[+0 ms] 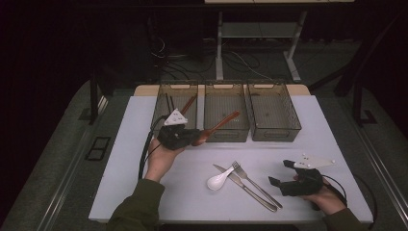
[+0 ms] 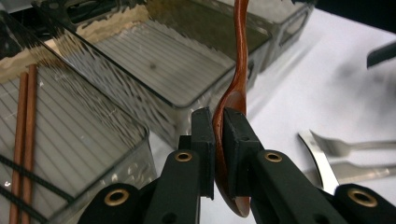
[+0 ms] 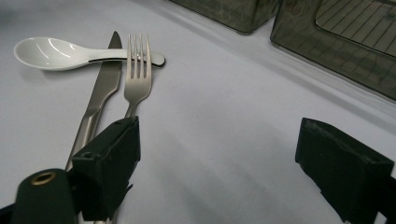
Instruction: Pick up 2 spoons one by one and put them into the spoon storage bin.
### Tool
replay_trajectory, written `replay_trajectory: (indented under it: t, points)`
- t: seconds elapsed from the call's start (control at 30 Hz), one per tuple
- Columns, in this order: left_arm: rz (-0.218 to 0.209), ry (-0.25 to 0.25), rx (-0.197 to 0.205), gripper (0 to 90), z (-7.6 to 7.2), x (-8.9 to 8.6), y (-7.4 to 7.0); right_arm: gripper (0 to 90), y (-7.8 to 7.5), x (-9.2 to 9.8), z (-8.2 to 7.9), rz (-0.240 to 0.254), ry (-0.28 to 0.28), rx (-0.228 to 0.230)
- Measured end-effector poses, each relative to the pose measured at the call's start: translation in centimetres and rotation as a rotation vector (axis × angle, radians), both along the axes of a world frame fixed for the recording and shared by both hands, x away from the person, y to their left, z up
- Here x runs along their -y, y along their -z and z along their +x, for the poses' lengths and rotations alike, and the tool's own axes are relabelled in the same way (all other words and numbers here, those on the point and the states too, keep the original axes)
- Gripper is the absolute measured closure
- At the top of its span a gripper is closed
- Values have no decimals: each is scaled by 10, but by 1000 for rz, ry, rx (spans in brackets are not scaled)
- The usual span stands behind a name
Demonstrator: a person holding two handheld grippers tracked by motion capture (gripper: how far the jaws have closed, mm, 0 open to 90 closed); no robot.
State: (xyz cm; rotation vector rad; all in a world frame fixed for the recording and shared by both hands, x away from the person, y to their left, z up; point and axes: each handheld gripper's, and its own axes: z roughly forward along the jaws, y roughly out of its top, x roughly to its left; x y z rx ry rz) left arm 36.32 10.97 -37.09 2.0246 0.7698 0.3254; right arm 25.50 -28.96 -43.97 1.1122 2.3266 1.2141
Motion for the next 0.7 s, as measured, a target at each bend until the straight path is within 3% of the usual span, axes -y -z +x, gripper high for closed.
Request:
replay_trajectory:
  t: [0.27,0.33,0.43,0.47,0.7]
  points:
    - [-6,-51,-2,831,25,16,-3,142,0,2,1,-1,-3,17]
    - [28,-52,2,830,30,20,-4,142,0,2,1,-1,-5,17]
    - [17,-76,-1,831,38,30,-1,142,0,2,1,-2,-4,14]
    - [44,-70,-1,831,41,31,-1,142,0,2,1,-2,-6,13]
    - [76,-101,-12,831,58,46,4,142,-1,2,0,4,-7,16]
